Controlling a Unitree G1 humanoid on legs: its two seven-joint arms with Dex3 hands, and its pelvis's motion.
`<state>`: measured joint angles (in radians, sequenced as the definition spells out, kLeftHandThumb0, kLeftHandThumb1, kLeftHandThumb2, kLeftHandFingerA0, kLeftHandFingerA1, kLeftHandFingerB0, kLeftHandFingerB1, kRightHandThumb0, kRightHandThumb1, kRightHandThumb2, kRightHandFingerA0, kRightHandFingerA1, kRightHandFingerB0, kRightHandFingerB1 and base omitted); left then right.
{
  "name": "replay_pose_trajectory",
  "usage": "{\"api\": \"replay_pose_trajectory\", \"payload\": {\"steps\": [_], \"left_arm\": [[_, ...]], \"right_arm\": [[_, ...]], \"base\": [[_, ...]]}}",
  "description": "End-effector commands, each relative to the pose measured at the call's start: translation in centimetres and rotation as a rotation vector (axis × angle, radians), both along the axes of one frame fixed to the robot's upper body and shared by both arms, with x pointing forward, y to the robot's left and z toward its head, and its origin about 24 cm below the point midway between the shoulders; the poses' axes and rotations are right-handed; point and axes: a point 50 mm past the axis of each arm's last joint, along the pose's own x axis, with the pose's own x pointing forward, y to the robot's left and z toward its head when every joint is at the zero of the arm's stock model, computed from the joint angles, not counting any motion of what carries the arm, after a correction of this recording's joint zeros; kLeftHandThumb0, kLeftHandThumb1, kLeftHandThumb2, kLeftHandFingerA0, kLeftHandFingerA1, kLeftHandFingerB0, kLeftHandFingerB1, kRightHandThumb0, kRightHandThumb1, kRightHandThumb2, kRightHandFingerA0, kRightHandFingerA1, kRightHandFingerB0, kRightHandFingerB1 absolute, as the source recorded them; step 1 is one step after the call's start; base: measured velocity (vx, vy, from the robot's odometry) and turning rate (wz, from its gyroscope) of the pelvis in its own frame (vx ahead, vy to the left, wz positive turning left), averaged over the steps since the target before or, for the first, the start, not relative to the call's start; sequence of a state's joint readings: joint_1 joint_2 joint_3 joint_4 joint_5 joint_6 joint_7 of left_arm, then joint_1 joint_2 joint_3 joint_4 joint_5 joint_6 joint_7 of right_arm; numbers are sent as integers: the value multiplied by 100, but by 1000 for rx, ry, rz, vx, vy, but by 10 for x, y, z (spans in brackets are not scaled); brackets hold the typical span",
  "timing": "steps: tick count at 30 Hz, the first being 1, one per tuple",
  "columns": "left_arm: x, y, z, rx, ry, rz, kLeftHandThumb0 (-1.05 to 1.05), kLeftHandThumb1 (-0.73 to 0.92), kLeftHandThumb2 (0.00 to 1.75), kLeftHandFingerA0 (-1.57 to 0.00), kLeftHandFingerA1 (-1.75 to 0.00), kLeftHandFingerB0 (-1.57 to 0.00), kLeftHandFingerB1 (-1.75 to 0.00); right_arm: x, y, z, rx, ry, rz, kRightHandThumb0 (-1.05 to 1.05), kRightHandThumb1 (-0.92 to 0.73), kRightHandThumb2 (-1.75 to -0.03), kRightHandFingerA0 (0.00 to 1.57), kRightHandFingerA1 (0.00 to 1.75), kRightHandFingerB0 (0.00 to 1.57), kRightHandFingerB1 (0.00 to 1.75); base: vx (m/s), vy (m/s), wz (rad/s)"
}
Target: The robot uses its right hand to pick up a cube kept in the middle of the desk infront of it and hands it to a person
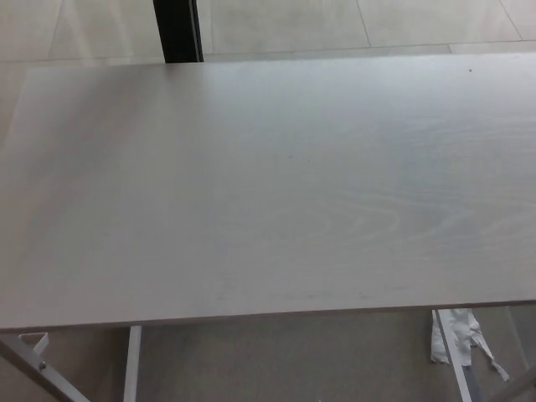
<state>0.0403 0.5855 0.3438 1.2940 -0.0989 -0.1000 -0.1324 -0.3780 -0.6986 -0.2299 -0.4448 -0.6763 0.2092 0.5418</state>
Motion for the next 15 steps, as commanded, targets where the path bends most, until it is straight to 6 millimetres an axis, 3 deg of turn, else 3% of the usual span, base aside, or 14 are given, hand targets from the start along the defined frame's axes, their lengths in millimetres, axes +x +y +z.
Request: {"api": "replay_pose_trajectory", "payload": {"steps": [1, 2, 3, 4, 5, 6, 7, 8, 10, 12, 13, 14, 15], "left_arm": [[-3, 8, 8, 36, -30, -4, -76, 80, 65, -81, -51, -62, -42], [-2, 7, 8, 26, -34, 12, -77, 81, 65, -80, -50, -52, -39], [-2, 7, 7, 21, -35, 17, -77, 81, 65, -80, -50, -52, -39], [-1, 7, 7, 17, -35, 19, -73, 64, 102, -70, -63, -43, -54], [-1, 6, 7, 14, -37, 21, -75, 81, 64, -80, -51, -52, -39], [-1, 6, 7, 14, -39, 22, -75, 81, 64, -80, -51, -52, -39], [-1, 6, 7, 14, -39, 22, -74, 81, 65, -82, -51, -51, -39], [-2, 6, 6, 12, -42, 27, -74, 81, 65, -81, -50, -51, -38], [-1, 6, 6, 10, -44, 32, -74, 81, 65, -83, -51, -51, -39], [-2, 6, 6, 9, -44, 36, -76, 80, 66, -76, -48, -51, -39], [-2, 6, 7, 10, -48, 20, -76, 81, 66, -79, -50, -48, -39], [-1, 7, 8, 14, -50, 11, -75, 64, 103, -70, -63, -43, -54], [0, 8, 9, 19, -48, 11, -76, 64, 103, -71, -63, -44, -54]], "right_arm": [[-262, -264, -93, 618, -718, -1220, -56, -56, -57, 71, 66, 59, 41], [-264, -269, -106, 671, -722, -1262, -52, -57, -57, 64, 63, 55, 42], [-265, -273, -117, 721, -722, -1290, -52, -57, -57, 64, 63, 55, 42], [-266, -274, -126, 764, -728, -1296, -51, -57, -58, 62, 61, 53, 43], [-267, -274, -132, 802, -735, -1301, -51, -58, -58, 60, 62, 52, 43], [-268, -274, -136, 830, -740, -1305, -51, -58, -58, 60, 62, 52, 43], [-269, -275, -141, 854, -743, -1304, -52, -46, -83, 55, 67, 44, 56], [-271, -276, -153, 917, -750, -1313, -49, -60, -58, 55, 59, 50, 43], [-275, -274, -174, 1015, -765, -1327, -44, -61, -57, 69, 95, 50, 45], [-276, -274, -182, 1035, -762, -1351, -44, -64, -59, 70, 91, 51, 45], [-277, -272, -192, 1029, -719, -1396, -48, -63, -61, 77, 132, 49, 43], [-276, -270, -200, 1030, -700, -1421, -46, -64, -63, 88, 156, 55, 47], [-276, -268, -205, 1022, -677, -1449, -45, -62, -62, 95, 156, 53, 46]], "base": [[0, 0, 0], [0, 0, 0], [0, 0, 0], [0, 0, 0], [0, 0, 0], [0, 0, 0], [0, 0, 0], [0, 0, 0], [0, 0, 0], [0, 0, 0], [0, 0, 0], [0, 0, 0], [0, 0, 0]]}}
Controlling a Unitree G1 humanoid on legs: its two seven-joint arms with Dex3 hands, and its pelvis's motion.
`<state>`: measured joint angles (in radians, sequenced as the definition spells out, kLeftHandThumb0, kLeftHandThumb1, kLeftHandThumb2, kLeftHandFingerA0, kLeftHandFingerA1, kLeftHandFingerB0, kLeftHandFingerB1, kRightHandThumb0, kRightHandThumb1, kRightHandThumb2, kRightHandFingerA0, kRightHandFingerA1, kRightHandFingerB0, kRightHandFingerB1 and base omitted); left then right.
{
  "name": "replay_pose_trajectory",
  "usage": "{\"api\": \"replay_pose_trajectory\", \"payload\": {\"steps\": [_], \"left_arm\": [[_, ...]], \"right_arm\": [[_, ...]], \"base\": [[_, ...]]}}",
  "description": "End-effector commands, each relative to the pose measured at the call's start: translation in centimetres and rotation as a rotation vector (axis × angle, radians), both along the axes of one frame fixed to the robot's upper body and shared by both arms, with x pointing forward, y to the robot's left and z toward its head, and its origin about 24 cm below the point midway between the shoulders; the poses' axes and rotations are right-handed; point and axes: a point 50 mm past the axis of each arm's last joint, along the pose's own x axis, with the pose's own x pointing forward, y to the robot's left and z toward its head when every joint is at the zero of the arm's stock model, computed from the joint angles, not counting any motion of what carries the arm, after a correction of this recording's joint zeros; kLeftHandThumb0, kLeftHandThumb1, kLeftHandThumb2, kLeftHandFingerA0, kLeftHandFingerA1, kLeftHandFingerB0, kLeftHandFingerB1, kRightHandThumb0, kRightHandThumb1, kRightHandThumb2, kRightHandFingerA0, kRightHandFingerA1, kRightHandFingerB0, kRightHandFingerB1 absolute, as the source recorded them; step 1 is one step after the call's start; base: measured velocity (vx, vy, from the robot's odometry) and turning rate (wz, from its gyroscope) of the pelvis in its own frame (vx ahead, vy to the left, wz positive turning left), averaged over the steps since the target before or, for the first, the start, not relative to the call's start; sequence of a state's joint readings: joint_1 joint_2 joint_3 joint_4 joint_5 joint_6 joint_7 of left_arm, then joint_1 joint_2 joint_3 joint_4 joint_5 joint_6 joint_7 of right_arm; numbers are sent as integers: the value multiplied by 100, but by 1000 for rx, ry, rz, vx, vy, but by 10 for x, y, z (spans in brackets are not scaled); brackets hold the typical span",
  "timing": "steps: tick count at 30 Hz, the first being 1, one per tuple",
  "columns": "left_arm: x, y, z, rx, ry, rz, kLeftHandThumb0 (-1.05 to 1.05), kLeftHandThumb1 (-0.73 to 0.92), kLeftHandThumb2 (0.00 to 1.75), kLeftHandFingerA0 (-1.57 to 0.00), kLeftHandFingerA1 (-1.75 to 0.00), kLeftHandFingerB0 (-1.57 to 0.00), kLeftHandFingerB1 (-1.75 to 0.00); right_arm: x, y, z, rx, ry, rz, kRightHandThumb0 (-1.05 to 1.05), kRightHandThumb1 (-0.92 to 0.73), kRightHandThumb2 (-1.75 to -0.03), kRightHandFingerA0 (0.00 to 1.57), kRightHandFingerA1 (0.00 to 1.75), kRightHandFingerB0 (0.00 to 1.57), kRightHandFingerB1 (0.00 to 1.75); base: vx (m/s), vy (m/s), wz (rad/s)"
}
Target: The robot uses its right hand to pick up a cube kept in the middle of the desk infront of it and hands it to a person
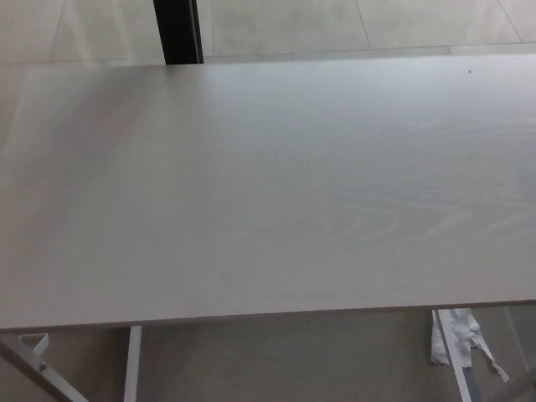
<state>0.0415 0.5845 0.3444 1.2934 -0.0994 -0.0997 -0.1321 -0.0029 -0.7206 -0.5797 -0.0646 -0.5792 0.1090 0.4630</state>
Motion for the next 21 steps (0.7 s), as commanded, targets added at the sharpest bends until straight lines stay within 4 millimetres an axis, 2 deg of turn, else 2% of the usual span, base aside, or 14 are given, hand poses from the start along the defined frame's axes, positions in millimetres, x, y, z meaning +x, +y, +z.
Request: {"api": "replay_pose_trajectory", "payload": {"steps": [1, 2, 3, 4, 5, 7, 8, 9, 10, 12, 16, 17, 19, 21], "left_arm": [[0, 8, 9, 21, -46, 11, -77, 64, 103, -73, -63, -44, -54], [1, 8, 9, 20, -45, 12, -77, 64, 103, -73, -63, -44, -54], [1, 8, 9, 22, -43, 13, -76, 81, 65, -84, -52, -50, -39], [1, 8, 9, 25, -41, 14, -76, 81, 65, -84, -52, -50, -39], [2, 8, 9, 26, -42, 16, -74, 63, 102, -75, -64, -45, -54], [2, 8, 9, 23, -45, 20, -73, 63, 102, -75, -64, -44, -54], [2, 8, 9, 24, -43, 18, -74, 64, 103, -72, -63, -44, -54], [1, 8, 9, 24, -43, 16, -74, 64, 103, -73, -63, -45, -55], [2, 8, 9, 20, -48, 21, -74, 63, 102, -74, -63, -45, -55], [2, 7, 9, 17, -54, 25, -74, 63, 103, -75, -64, -45, -55], [3, 7, 9, 19, -53, 18, -76, 64, 104, -74, -63, -45, -55], [3, 7, 8, 16, -55, 27, -80, 81, 66, -81, -50, -52, -40], [4, 7, 9, 13, -64, 32, -76, 81, 65, -79, -50, -50, -39], [4, 7, 9, 8, -72, 35, -78, 82, 65, -81, -51, -52, -39]], "right_arm": [[-238, -133, -130, 485, -839, -1248, -42, -62, -63, 99, 158, 54, 47], [-238, -132, -133, 502, -857, -1250, -42, -62, -63, 99, 158, 54, 47], [-237, -132, -135, 507, -847, -1262, -49, -50, -74, 107, 145, 53, 55], [-235, -131, -139, 513, -834, -1276, -49, -50, -74, 107, 145, 53, 55], [-233, -129, -142, 506, -828, -1292, -39, -61, -58, 90, 149, 62, 46], [-230, -128, -145, 509, -840, -1299, -37, -61, -61, 84, 147, 60, 48], [-228, -127, -146, 506, -865, -1301, -43, -62, -59, 57, 102, 64, 51], [-223, -125, -148, 500, -893, -1297, -49, -67, -60, 54, 99, 65, 63], [-217, -124, -148, 484, -897, -1282, -48, -67, -60, 56, 124, 64, 74], [-208, -120, -147, 405, -886, -1246, -51, -67, -64, 61, 144, 63, 80], [-198, -115, -149, 369, -890, -1229, -55, -67, -64, 62, 140, 66, 85], [-197, -107, -164, 336, -764, -1233, -52, -62, -63, 72, 131, 76, 75], [-197, -99, -176, 295, -642, -1205, -54, -67, -62, 80, 125, 80, 85], [-198, -94, -184, 273, -552, -1188, -54, -65, -62, 78, 124, 82, 84]], "base": [[0, 0, 0], [0, 0, 0], [0, 0, 0], [0, 0, 0], [0, 0, 0], [0, 0, 0], [0, 0, 0], [0, 0, 0], [0, 0, 0], [0, 0, 0], [0, 0, 0], [0, 0, 0], [0, 0, 0], [0, 0, 0]]}}
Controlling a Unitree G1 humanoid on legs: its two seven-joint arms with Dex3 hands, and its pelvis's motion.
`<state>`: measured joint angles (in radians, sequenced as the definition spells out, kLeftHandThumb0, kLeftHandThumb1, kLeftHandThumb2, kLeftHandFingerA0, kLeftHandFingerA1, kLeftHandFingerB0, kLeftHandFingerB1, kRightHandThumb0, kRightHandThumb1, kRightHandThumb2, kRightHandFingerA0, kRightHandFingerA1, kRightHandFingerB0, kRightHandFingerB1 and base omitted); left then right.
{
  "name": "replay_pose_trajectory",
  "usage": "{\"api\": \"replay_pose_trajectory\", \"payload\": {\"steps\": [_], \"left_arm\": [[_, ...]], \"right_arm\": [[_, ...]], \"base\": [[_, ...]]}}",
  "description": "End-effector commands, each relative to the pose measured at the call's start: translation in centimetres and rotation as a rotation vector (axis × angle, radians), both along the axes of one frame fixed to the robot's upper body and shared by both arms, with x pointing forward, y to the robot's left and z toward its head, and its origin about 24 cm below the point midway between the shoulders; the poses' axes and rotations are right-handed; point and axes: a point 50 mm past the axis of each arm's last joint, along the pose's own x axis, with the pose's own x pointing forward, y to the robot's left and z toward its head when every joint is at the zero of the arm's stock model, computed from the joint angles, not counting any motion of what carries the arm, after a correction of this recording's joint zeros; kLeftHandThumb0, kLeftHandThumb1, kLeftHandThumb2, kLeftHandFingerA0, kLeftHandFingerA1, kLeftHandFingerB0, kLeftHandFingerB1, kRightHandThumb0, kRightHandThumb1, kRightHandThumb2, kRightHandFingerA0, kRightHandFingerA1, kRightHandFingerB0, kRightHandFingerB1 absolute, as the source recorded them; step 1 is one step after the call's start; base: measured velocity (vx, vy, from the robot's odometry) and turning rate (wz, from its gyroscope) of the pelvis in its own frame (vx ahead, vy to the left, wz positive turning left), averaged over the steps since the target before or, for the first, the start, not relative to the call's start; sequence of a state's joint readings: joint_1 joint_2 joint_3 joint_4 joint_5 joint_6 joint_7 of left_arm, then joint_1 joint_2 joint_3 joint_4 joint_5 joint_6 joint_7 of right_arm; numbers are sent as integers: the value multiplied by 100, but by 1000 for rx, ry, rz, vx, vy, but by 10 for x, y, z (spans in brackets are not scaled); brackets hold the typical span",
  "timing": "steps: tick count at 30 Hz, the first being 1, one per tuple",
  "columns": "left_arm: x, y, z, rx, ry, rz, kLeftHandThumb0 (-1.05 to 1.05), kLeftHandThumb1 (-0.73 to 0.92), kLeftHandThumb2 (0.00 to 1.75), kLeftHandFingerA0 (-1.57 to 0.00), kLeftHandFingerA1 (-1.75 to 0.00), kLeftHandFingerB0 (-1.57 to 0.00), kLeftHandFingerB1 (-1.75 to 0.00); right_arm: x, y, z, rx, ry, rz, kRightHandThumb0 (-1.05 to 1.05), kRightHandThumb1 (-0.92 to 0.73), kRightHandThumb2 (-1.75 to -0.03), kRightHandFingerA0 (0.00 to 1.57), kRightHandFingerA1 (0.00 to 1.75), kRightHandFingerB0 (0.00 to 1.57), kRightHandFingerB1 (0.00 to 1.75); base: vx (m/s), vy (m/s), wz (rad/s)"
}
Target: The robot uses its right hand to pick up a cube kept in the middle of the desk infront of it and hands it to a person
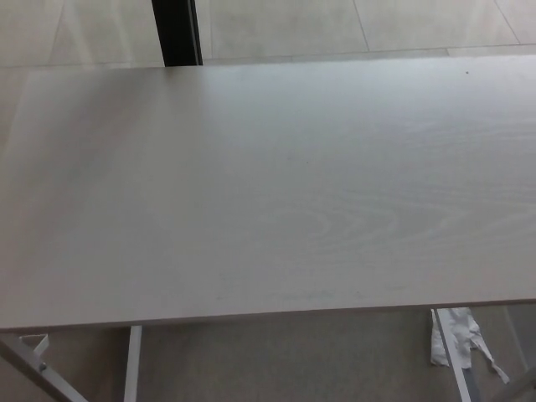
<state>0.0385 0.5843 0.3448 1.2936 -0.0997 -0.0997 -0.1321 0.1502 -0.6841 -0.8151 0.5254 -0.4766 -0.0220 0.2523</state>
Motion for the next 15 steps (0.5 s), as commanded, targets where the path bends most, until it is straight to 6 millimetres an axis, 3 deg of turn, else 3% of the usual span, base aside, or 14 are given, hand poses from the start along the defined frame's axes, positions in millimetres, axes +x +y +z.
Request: {"api": "replay_pose_trajectory", "payload": {"steps": [1, 2, 3, 4, 6, 7, 8, 9, 11, 15], "left_arm": [[3, 8, 9, 12, -57, 36, -74, 63, 103, -74, -63, -45, -55], [4, 7, 9, 12, -60, 36, -74, 63, 103, -74, -63, -45, -55], [5, 7, 9, 11, -54, 31, -75, 64, 104, -74, -63, -45, -54], [5, 8, 9, 13, -48, 29, -75, 64, 104, -74, -63, -44, -54], [6, 8, 10, 15, -48, 29, -75, 64, 104, -74, -63, -44, -54], [6, 8, 10, 9, -48, 25, -77, 83, 66, -81, -51, -53, -40], [6, 8, 10, 10, -38, 10, -77, 83, 66, -81, -51, -53, -40], [6, 8, 10, 10, -38, 10, -77, 83, 66, -81, -51, -53, -40], [5, 9, 10, 2, -28, 12, -78, 82, 66, -77, -49, -53, -40], [7, 9, 10, 5, -15, 7, -74, 81, 65, -81, -50, -53, -40]], "right_arm": [[-106, 10, -102, -125, -310, -721, -55, -64, -59, 84, 122, 88, 77], [-105, 11, -103, -126, -301, -715, -55, -64, -59, 84, 122, 88, 77], [-71, 23, -122, -70, -193, -612, -48, -60, -58, 90, 106, 91, 67], [-67, 26, -126, -51, -162, -558, -45, -58, -58, 95, 122, 94, 73], [-66, 27, -128, -45, -155, -541, -45, -58, -58, 95, 122, 94, 73], [-62, 32, -136, -40, 45, -386, -49, -59, -58, 78, 83, 83, 52], [-60, 36, -142, -15, 161, -273, -49, -59, -58, 78, 83, 83, 52], [-60, 36, -142, -16, 161, -274, -49, -59, -58, 78, 83, 83, 52], [-55, 41, -150, 58, 332, -120, -55, -62, -59, 44, 66, 51, 40], [-48, 46, -158, 158, 529, 23, -56, -61, -58, 23, 46, 31, 31]], "base": [[0, 0, 0], [0, 0, 0], [0, 0, 0], [0, 0, 0], [0, 0, 0], [0, 0, 0], [0, 0, 0], [0, 0, 0], [0, 0, 0], [0, 0, 0]]}}
